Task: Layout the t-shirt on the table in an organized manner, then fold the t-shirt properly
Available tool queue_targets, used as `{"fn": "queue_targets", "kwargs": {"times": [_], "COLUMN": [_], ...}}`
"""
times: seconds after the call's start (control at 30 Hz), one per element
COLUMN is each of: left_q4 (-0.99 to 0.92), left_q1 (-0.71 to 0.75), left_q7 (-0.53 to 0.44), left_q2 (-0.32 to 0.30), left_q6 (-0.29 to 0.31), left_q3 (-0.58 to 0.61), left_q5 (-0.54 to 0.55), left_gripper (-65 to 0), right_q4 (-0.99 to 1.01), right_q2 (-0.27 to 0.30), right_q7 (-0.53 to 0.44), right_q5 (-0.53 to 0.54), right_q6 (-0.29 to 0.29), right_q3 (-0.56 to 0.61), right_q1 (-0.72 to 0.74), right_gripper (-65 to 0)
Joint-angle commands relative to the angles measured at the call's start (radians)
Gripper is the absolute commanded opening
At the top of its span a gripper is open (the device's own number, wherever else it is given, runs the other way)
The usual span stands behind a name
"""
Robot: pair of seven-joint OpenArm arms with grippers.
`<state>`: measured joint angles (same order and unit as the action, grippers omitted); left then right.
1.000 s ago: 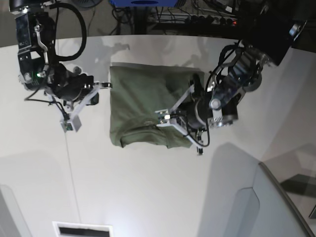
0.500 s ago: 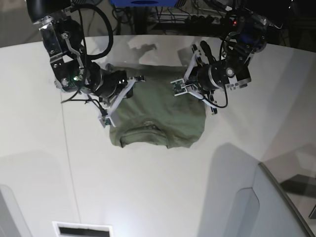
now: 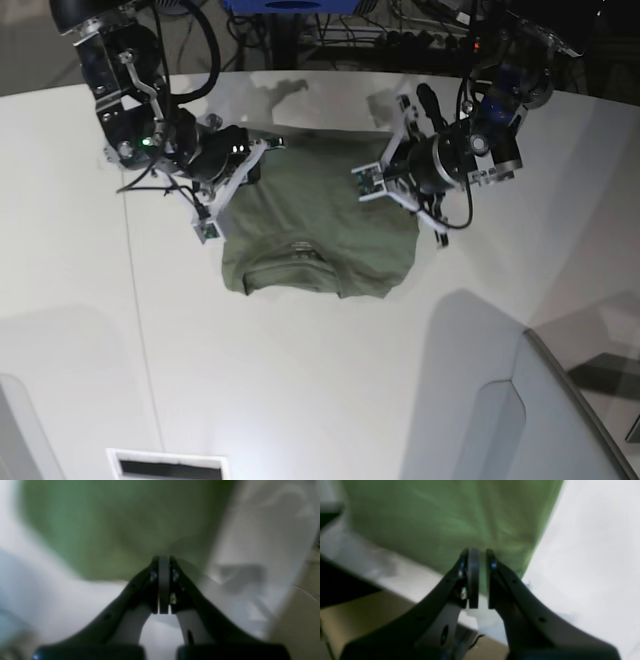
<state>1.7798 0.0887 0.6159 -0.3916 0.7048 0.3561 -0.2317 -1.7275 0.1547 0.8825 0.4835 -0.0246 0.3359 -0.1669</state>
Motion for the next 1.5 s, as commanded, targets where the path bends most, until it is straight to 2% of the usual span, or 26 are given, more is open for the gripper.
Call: {"fn": "queue_targets", "kwargs": {"times": [0.0, 0.1, 0.2, 0.27, 0.43, 0.53, 0.6, 0.7, 0.8, 0.9, 0.97, 1.03, 1.07, 1.13, 1.2, 1.27, 1.4, 1.47], "left_q4": [0.03, 0.002, -0.079, -0.131, -0.205, -0.209, -0.2, -0.125, 0.01, 0.133, 0.18, 0.197, 0.196, 0.191, 0.191, 0.187, 0.142, 0.082], "left_q1": [-0.014, -0.023, -0.025, -0.027, -0.019, 0.003, 0.013, 0.013, 0.021, 0.058, 0.107, 0.193, 0.253, 0.365, 0.487, 0.626, 0.828, 0.885], "left_q7": [-0.008, -0.011, -0.015, -0.017, -0.017, -0.017, -0.017, -0.017, -0.009, -0.009, -0.008, -0.008, -0.015, -0.017, -0.046, -0.12, -0.276, -0.331], "left_q2": [0.0, 0.055, 0.118, 0.139, 0.138, 0.092, 0.084, 0.084, 0.105, 0.124, 0.124, 0.115, 0.108, 0.112, 0.115, 0.113, 0.119, 0.119], "left_q6": [-0.007, -0.007, -0.007, -0.033, -0.055, -0.063, -0.078, -0.083, -0.083, -0.08, -0.078, -0.08, -0.08, -0.08, -0.08, -0.08, -0.081, -0.081], "left_q3": [-0.006, -0.004, -0.001, -0.002, -0.002, -0.002, -0.004, -0.013, -0.102, -0.234, -0.306, -0.377, -0.427, -0.516, -0.592, -0.651, -0.707, -0.707], "left_q5": [-0.001, -0.004, -0.002, -0.001, -0.01, -0.001, -0.001, -0.001, -0.001, -0.001, -0.015, -0.039, -0.068, -0.085, -0.05, 0.002, 0.056, 0.056], "left_gripper": [-65.0, -65.0, -65.0, -65.0, -65.0, -65.0, -65.0, -65.0, -65.0, -65.0, -65.0, -65.0, -65.0, -65.0, -65.0, -65.0, -65.0, -65.0], "right_q4": [-0.068, -0.096, 0.008, 0.074, 0.205, 0.261, 0.26, 0.149, -0.065, -0.288, -0.319, -0.306, -0.306, -0.306, -0.302, -0.302, -0.283, -0.253], "right_q2": [-0.004, -0.008, -0.043, -0.066, -0.083, -0.082, -0.08, -0.066, -0.027, 0.047, 0.076, 0.105, 0.128, 0.164, 0.22, 0.253, 0.283, 0.28], "right_q7": [0.016, 0.085, 0.077, 0.047, -0.027, -0.081, -0.102, -0.076, -0.013, 0.096, 0.172, 0.214, 0.206, 0.122, -0.001, -0.102, -0.21, -0.23], "right_q5": [0.007, 0.007, 0.007, 0.007, 0.007, 0.007, 0.007, 0.007, 0.007, 0.01, 0.021, 0.042, 0.048, 0.044, 0.044, 0.044, 0.042, 0.042], "right_q6": [0.007, 0.007, 0.008, 0.012, 0.012, 0.012, 0.012, 0.008, -0.004, -0.14, -0.243, -0.305, -0.317, -0.321, -0.321, -0.323, -0.321, -0.32], "right_q3": [-0.007, -0.004, -0.002, -0.002, -0.002, -0.002, -0.002, -0.002, -0.005, -0.01, -0.01, -0.019, -0.03, -0.065, -0.108, -0.134, -0.137, -0.13], "right_q1": [0.013, 0.059, 0.109, 0.135, 0.14, 0.105, 0.088, 0.069, 0.042, -0.003, -0.038, -0.092, -0.148, -0.259, -0.38, -0.495, -0.664, -0.71], "right_gripper": [-60.0, -60.0, -60.0, -60.0, -60.0, -60.0, -60.0, -60.0, -60.0, -60.0, -60.0, -60.0, -60.0, -60.0, -60.0, -60.0, -60.0, -60.0]}}
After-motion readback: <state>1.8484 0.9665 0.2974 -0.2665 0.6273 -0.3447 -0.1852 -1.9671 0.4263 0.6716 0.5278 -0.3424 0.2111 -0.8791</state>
